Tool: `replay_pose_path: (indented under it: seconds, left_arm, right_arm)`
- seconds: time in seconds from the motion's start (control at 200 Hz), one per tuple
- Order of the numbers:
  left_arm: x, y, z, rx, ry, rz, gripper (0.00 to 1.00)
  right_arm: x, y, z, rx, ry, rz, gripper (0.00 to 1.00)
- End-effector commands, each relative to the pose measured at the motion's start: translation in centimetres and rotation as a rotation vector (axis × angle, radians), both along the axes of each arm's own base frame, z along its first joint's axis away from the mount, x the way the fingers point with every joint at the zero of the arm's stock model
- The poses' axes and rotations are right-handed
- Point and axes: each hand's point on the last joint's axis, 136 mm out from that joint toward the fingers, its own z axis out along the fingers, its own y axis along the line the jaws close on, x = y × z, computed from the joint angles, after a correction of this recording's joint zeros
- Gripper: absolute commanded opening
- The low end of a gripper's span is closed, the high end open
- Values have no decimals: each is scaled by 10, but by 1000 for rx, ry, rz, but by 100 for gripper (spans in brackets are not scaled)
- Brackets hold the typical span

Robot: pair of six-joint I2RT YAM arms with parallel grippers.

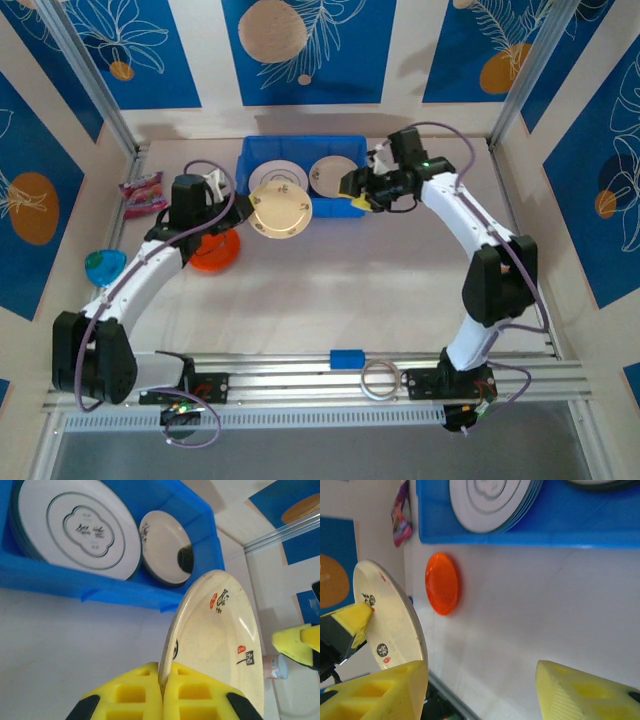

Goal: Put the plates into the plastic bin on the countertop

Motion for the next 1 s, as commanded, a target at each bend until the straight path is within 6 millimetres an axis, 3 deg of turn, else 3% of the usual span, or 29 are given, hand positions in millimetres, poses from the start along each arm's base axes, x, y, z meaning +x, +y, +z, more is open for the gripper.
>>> replay_pose_path:
  seconds: [0.0,0.36,0.72,0.996]
  left_arm:
    - [18,-6,17,25,-52,13,0]
    - [88,-53,27,41,-91,-22,0]
    - [152,-79,-6,-27,-95,36,0]
    - [183,-107,-32,-86,-90,48,0]
  right_arm:
    - [-2,-23,5,-9,-24,-76,59]
    - [-10,-52,-11,-10,2,-150,57]
    - [-12,-77,-9,-8,-4,-199,57]
    - [-12,-82,-2,0,-15,-212,57]
